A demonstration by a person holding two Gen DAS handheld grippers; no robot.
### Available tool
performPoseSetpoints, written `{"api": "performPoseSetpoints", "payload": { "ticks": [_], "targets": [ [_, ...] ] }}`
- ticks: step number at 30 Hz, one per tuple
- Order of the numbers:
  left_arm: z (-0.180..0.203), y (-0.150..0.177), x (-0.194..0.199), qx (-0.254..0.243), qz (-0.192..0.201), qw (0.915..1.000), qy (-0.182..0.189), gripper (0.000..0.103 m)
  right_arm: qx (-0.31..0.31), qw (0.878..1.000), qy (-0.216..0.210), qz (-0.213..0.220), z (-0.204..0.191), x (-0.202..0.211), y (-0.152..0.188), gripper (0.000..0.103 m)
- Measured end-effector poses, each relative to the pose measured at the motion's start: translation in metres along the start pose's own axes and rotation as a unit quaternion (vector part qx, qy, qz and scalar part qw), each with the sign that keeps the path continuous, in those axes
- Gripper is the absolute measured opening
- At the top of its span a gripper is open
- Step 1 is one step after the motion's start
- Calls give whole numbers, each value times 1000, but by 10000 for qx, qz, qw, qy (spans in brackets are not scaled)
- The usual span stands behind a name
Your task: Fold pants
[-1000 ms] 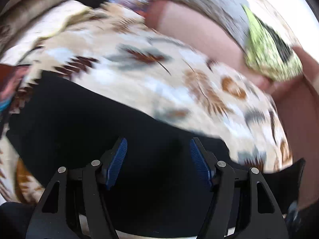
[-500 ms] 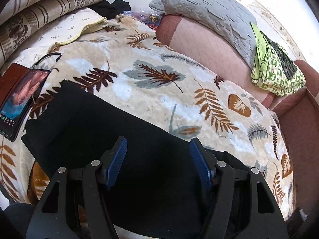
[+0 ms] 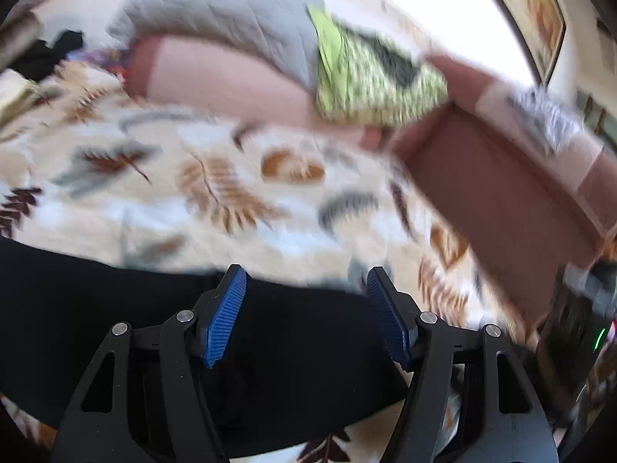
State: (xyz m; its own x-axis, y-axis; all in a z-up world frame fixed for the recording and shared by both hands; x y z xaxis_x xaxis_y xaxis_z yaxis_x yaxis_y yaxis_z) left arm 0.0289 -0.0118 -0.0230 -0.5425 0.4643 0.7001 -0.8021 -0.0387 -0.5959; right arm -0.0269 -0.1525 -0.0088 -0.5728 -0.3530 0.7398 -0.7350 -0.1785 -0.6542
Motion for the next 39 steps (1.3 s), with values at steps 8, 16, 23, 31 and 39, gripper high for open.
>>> {"api": "performPoseSetpoints", "payload": {
  "ticks": [8, 16, 23, 31, 39],
  "targets": [
    [-40, 14, -34, 971, -647, 9929, 216, 65, 1466, 9865, -559, -475, 4, -43, -27, 40],
    [-36, 14, -33, 853, -590, 9945, 116, 65, 1343, 9854, -684, -798, 9, -75, -8, 40],
    [-36, 14, -34, 908, -584, 9940, 182, 65, 1487, 9869, -349, -514, -8, -29, 13, 40],
    [-47, 10, -2, 1233, -404, 9911, 308, 65, -251, 9952, -900, -297, 35, -18, 11, 44],
    [-97, 5, 92, 1650, 541, 9845, -234, 66, -2149, 9400, -2465, -973, 59, -51, 37, 45]
  ]
}}
Point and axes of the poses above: each gripper's, at about its wrist camera, not at the fingertips, and x roughly against the way its jaws point, z to its right, y to its underside, the point moved 5 cm from there along -x, roughly the way its jaws point, and after that the axes turned 7 degrees about -z, right-handed, at the moved point
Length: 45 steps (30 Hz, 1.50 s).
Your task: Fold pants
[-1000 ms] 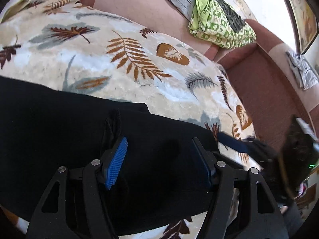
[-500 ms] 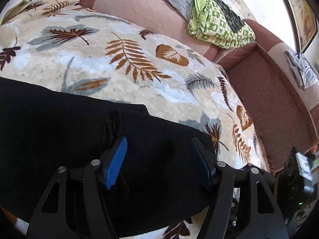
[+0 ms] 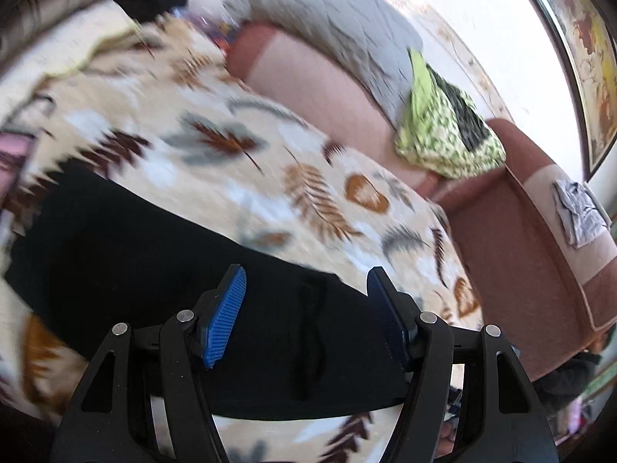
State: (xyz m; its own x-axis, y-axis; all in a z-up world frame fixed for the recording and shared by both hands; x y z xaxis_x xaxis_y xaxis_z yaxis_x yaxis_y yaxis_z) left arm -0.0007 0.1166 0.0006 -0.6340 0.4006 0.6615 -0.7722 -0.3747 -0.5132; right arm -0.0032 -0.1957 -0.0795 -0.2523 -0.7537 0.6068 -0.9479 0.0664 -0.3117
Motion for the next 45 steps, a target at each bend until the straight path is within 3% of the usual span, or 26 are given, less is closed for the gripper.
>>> {"api": "performPoseSetpoints", "payload": {
  "ticks": [6, 10, 16, 20, 22, 25, 26, 29, 32, 37, 38, 39, 40, 42, 45],
  "targets": [
    [-36, 1, 32, 171, 171, 9993, -278, 66, -323, 9990, -257, 186, 2, -9, -14, 44],
    [-72, 9, 58, 693, 288, 9959, -503, 66, -118, 9999, -31, 116, -4, -11, -16, 23],
    [-109, 20, 80, 1558, 409, 9862, -384, 65, 69, 9988, 269, 403, -6, 14, -17, 18],
    [-117, 30, 64, 2060, 63, 9785, -64, 66, -225, 9941, 663, 826, 18, 52, -16, 16],
    [-112, 36, 50, 2225, -219, 9745, 175, 66, -420, 9903, 887, 979, 32, 68, -15, 8],
    [-96, 51, 27, 2256, -569, 9721, 304, 66, -592, 9838, 1256, 1132, 47, 88, -9, 5],
    [-94, 55, 25, 2245, -584, 9724, 261, 66, -560, 9812, 1414, 1186, 48, 92, -7, 5],
    [-96, 68, 13, 2430, -585, 9682, 133, 66, -499, 9782, 1306, 1537, 44, 109, -6, 5],
    [-109, 66, 2, 2702, -462, 9613, 271, 66, -105, 9765, 1264, 1745, 28, 115, -10, 6],
    [-122, 51, 1, 3013, 8, 9521, 519, 66, 392, 9781, 1359, 1530, 8, 97, -13, 6],
    [-121, 50, 1, 2989, 23, 9530, 495, 57, 434, 9788, 1343, 1486, 6, 93, -13, 6],
    [-119, 50, 3, 2875, 34, 9572, 336, 25, 489, 9786, 1355, 1469, 4, 90, -12, 6],
    [-119, 50, 4, 2775, 39, 9606, 144, 17, 673, 9767, 1388, 1489, -3, 89, -13, 6],
    [-114, 51, 6, 2418, 83, 9699, -287, 15, 1022, 9736, 1380, 1502, -18, 86, -12, 9],
    [-85, 48, 12, 1230, 399, 9846, -1177, 14, 1223, 9739, 1356, 1348, -27, 73, -11, 25]
  ]
}}
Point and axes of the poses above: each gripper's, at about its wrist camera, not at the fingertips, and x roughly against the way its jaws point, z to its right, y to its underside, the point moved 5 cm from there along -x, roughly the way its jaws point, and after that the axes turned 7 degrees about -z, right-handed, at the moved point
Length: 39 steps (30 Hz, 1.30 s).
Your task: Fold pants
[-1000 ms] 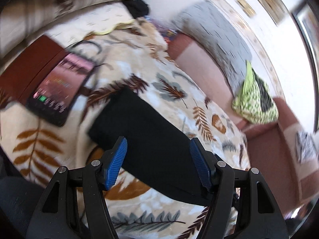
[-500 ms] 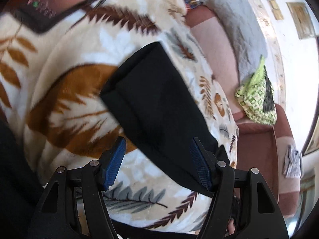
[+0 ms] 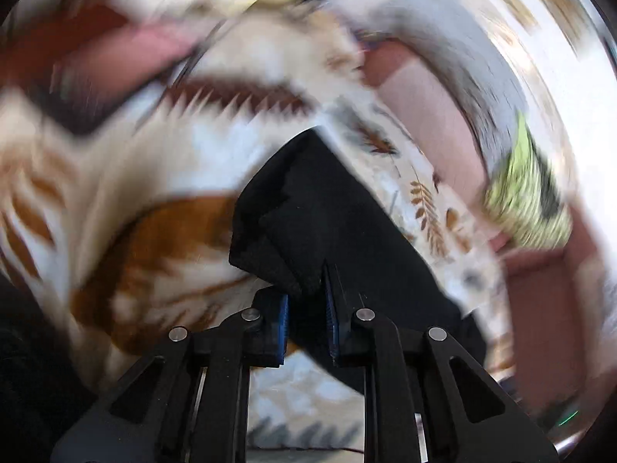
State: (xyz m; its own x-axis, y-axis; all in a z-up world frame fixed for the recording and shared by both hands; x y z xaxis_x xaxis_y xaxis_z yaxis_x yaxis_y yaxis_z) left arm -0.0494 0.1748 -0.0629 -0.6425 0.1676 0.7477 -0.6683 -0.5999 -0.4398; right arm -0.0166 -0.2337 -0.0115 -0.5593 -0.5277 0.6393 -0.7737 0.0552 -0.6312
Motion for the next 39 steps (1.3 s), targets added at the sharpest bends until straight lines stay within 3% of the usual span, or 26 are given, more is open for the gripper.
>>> {"api": "performPoseSetpoints", "payload": {
  "ticks": [2, 4, 6, 9, 12, 14, 16, 20, 24, 28, 31, 32, 34, 37, 39],
  "targets": [
    [31, 2, 14, -911, 513, 9939, -350, 14, -33, 9997, 71, -242, 2, -11, 5, 26],
    [68, 7, 30, -1804, 1007, 9773, -464, 14, -118, 9984, 108, -545, 6, -22, 10, 27],
    [115, 20, 43, -2743, 1358, 9514, -349, 14, -162, 9972, 155, -713, 10, -30, 15, 27],
    [177, 49, 41, -3855, 1430, 9115, -131, 14, -249, 9972, 96, -694, 10, -31, 15, 32],
    [224, 87, 25, -4658, 1210, 8765, 136, 14, -311, 9972, 43, -674, 10, -32, 16, 37],
    [244, 108, 13, -4959, 1036, 8619, 239, 14, -286, 9973, 17, -676, 8, -32, 17, 38],
    [261, 123, 2, -5094, 903, 8552, 298, 14, -315, 9973, -25, -670, 8, -32, 17, 39],
    [281, 131, -25, -5168, 638, 8535, 224, 14, -419, 9967, -186, -670, 10, -28, 17, 38],
    [286, 140, -43, -5167, 448, 8547, 228, 14, -390, 9982, 439, -155, 21, 2, 8, 38],
    [289, 159, -57, -5220, 200, 8517, 423, 15, -1010, 9897, 967, 301, 57, 34, 8, 38],
    [291, 176, -78, -5317, -293, 8453, 440, 30, -1251, 9853, 1110, 338, 72, 40, 12, 38],
    [290, 178, -80, -5329, -341, 8444, 432, 39, -1254, 9839, 1224, 347, 74, 41, 12, 38],
    [288, 182, -72, -5325, -323, 8436, 605, 42, -1264, 9832, 1270, 339, 74, 41, 13, 38],
    [282, 174, -43, -5015, -561, 8536, 1292, 43, -1260, 9804, 1443, 461, 74, 46, 8, 38],
    [267, 153, -15, -4525, -651, 8715, 1778, 43, -1216, 9794, 1453, 695, 71, 54, 3, 38]
  ]
}}
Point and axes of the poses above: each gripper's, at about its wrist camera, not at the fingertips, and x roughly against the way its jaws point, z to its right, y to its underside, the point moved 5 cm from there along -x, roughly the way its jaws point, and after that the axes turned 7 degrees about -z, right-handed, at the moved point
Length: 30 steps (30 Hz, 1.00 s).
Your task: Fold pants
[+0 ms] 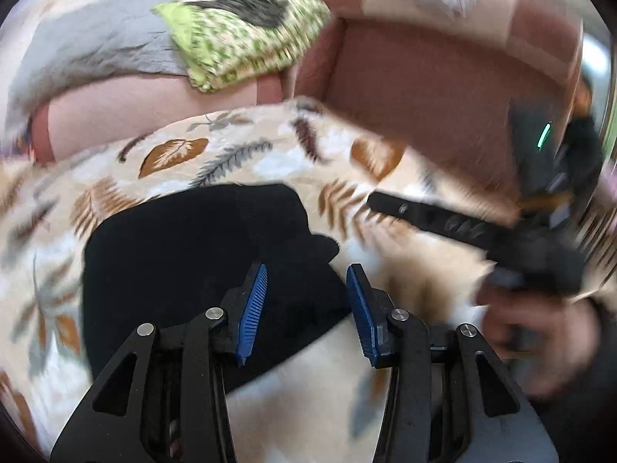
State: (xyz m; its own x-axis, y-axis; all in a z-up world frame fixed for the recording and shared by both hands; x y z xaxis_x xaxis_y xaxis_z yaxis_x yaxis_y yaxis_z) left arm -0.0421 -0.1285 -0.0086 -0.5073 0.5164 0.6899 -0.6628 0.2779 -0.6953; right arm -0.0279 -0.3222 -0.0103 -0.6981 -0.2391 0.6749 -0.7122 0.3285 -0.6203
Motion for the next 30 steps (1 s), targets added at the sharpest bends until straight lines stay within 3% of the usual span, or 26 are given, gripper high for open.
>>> {"api": "performPoseSetpoints", "payload": {
  "ticks": [1, 2, 4, 7, 9, 11, 13, 14, 15, 17, 21, 24, 27, 30],
  "targets": [
    [-12, 1, 16, 266, 135, 9995, 100, 45, 101, 9998, 6, 148, -4, 6, -2, 38],
    [-29, 3, 32, 604, 265, 9978, 111, 56, 237, 9993, -40, 283, -9, 10, -5, 38],
    [-70, 12, 50, 1430, 398, 9889, -47, 59, 793, 9943, -304, 638, -34, 26, -8, 38],
    [-97, 28, 34, 2142, -30, 9765, 237, 58, 2129, 9686, -815, 995, -90, 45, 4, 38],
    [-96, 34, 18, 2189, -274, 9749, 301, 57, 2750, 9528, -1069, 715, -120, 35, 20, 38],
    [-95, 41, -3, 2160, -600, 9745, 101, 57, 2992, 9487, -972, 312, -132, 15, 32, 38],
    [-97, 42, -8, 2159, -664, 9741, 33, 56, 2935, 9512, -817, -491, -127, -19, 44, 38],
    [-93, 40, -10, 2093, -700, 9753, -1, 56, 2748, 9518, -638, -1202, -115, -46, 56, 39],
    [-93, 41, -9, 2053, -708, 9761, -39, 56, 2634, 9543, -649, -1252, -108, -53, 60, 39],
    [-91, 38, -3, 2087, -703, 9755, 13, 56, 2443, 9590, -872, -1139, -106, -46, 52, 39],
    [-103, 9, 26, 2113, -317, 9768, 141, 56, 2391, 9620, -856, -1008, -107, -31, 49, 39],
    [-114, -25, 33, 1817, -139, 9832, 44, 57, 2588, 9632, -714, -101, -118, -8, 30, 39],
    [-124, -46, 7, 1892, -337, 9800, 521, 57, 2776, 9585, -584, 298, -133, -6, 2, 39],
    [-137, -38, -33, 2157, -837, 9708, 638, 57, 2772, 9588, -612, 112, -139, -33, -16, 39]
  ]
}}
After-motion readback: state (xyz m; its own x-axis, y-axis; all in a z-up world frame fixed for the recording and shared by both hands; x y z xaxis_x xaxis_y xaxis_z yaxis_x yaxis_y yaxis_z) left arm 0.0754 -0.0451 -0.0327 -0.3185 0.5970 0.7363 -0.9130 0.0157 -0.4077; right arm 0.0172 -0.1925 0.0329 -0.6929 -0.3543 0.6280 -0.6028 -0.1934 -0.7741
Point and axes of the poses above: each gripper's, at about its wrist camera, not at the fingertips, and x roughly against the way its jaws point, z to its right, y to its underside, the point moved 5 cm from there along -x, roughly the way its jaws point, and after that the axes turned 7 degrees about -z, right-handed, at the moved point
